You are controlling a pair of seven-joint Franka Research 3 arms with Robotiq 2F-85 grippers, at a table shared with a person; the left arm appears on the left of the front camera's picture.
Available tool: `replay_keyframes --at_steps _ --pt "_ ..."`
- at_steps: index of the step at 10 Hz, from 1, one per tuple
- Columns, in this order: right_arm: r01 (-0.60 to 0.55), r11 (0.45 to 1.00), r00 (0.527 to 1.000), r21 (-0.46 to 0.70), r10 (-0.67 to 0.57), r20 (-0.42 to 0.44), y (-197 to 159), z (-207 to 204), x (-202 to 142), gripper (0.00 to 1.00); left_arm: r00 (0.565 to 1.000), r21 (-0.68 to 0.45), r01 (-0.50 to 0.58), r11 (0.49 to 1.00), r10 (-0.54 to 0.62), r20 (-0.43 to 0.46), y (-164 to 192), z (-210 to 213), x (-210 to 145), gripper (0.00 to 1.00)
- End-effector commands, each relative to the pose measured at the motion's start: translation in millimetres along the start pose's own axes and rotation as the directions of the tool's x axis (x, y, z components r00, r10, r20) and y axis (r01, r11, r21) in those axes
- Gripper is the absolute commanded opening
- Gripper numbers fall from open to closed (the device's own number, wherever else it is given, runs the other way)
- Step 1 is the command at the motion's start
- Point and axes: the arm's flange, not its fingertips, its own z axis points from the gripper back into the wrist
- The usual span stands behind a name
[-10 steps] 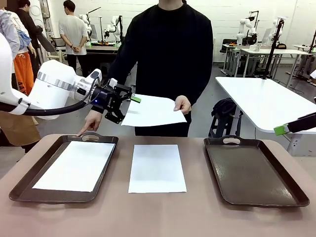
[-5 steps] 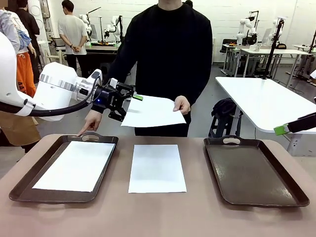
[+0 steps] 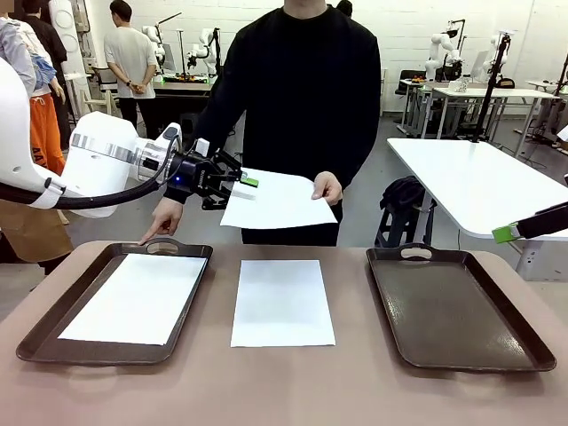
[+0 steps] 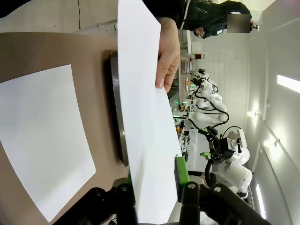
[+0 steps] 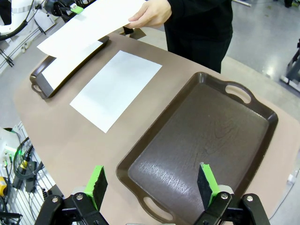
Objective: Sort the A4 documents.
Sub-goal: Receive the A4 Paper.
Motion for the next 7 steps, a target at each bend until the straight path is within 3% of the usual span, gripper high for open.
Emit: replay_keyframes --at_steps 1,2,3,7 --pt "0.003 1.0 1.0 0.022 -0.003 0.008 -1.1 -2.7 -0.5 1.0 0.999 -0.023 0.018 1.0 -0.018 0.036 1.2 -1.4 -3.2 0.18" --pt "0.003 1.0 1.0 0.022 -0.003 0.008 -1.1 -2.7 -0.5 1.0 0.999 -0.026 0.014 1.0 -0.012 0.042 2.0 -0.9 -3.4 0.05" --pt "0.003 1.0 1.0 0.022 -0.003 0.008 -1.1 -2.7 -0.5 1.0 0.999 -0.032 0.007 0.999 -0.006 0.045 3.1 0.2 -4.6 0.0" --pt "0.003 1.0 1.0 0.022 -0.003 0.008 -1.1 -2.7 -0.5 1.0 0.998 -0.032 -0.001 0.999 0.003 0.058 6.4 4.6 -6.9 0.0"
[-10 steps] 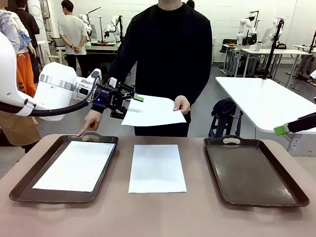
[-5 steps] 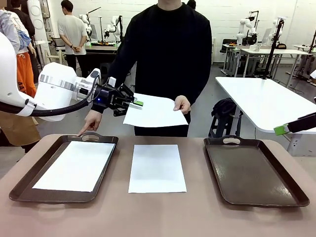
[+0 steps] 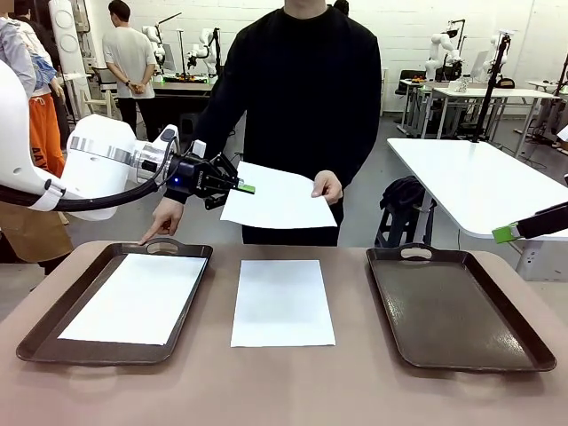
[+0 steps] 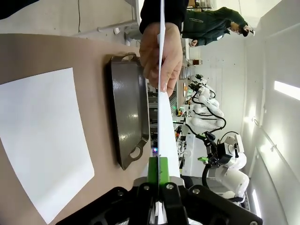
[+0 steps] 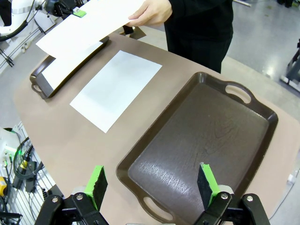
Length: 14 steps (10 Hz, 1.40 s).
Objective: Sort the A4 documents.
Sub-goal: Receive the A4 Paper.
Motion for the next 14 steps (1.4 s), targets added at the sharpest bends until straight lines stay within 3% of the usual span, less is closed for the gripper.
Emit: replay_keyframes --at_steps 1,14 --pt "0.003 1.0 1.0 0.022 -0.003 0.008 -1.1 -2.7 -0.5 1.0 0.999 -0.017 0.022 1.0 -0.022 0.03 1.2 2.4 -6.9 0.0" --pt "0.003 1.0 1.0 0.022 -0.003 0.008 -1.1 -2.7 -0.5 1.0 1.0 0.0 0.0 1.0 0.0 0.002 0.4 0.9 -0.2 0.0"
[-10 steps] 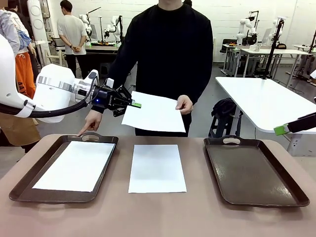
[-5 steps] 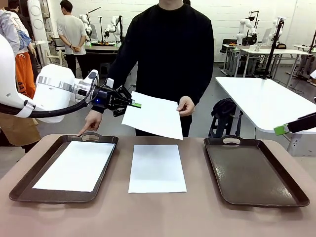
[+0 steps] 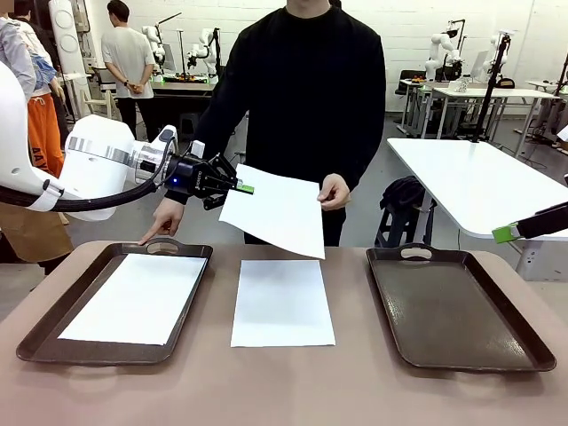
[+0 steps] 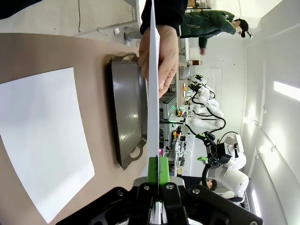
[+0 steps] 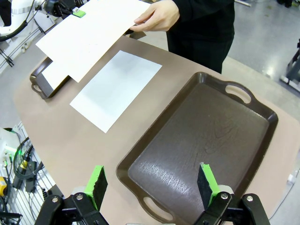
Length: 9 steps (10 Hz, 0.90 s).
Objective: Sort the A4 documents.
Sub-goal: Receive the A4 Paper, then place the A4 Paper in the designated Handle tray.
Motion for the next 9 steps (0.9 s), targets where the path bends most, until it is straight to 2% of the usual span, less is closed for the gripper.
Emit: replay_keyframes --at_steps 1,9 --pt "0.003 1.0 1.0 0.022 -0.003 0.008 -1.1 -2.7 -0.5 1.0 1.0 0.0 0.002 1.0 -0.002 0.001 -0.4 -0.8 0.5 0.0" --pt "0.003 1.0 1.0 0.022 -0.003 0.008 -1.1 -2.7 -0.5 1.0 1.0 0.0 0.002 1.0 -0.002 0.001 -0.4 -0.8 0.5 0.0"
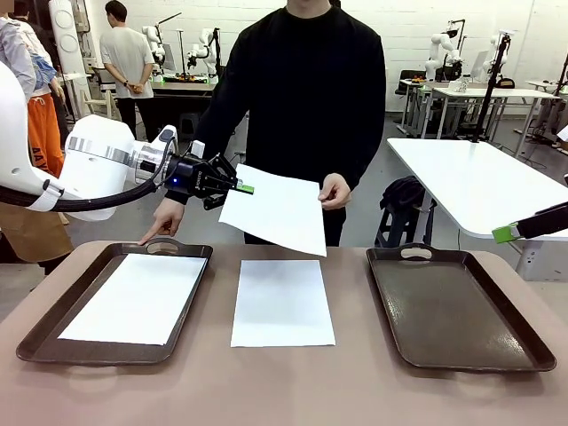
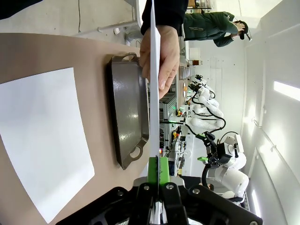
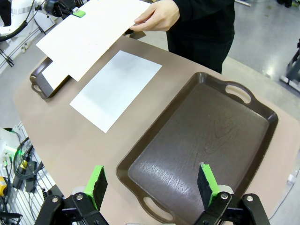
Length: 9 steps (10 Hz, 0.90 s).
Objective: Sort the A4 documents.
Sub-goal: Place the A4 Paper in the designated Handle tray.
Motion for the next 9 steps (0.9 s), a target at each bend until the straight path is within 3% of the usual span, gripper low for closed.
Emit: replay_keyframes --at_steps 1,4,5,9 --pt "0.003 1.0 1.0 0.022 -0.003 0.008 -1.1 -2.7 -0.5 1.0 1.0 0.0 0.002 1.0 -0.002 0.001 -0.4 -0.8 0.5 0.0" --pt "0.003 1.0 1.0 0.022 -0.003 0.008 -1.1 -2.7 -0.5 1.0 1.0 0.0 0.0 1.0 0.0 0.0 0.0 0.0 0.0 0.01" --pt "0.003 1.0 1.0 0.022 -0.003 0.008 -1.1 -2.7 -0.5 1.0 0.998 0.007 0.047 0.999 -0.047 -0.035 -9.9 10.1 -4.2 0.01" --pt "0.003 1.0 1.0 0.022 -0.003 0.008 -1.1 -2.7 -0.5 1.0 0.995 0.123 0.096 0.988 -0.094 -0.02 -16.5 86.0 -33.8 0.01"
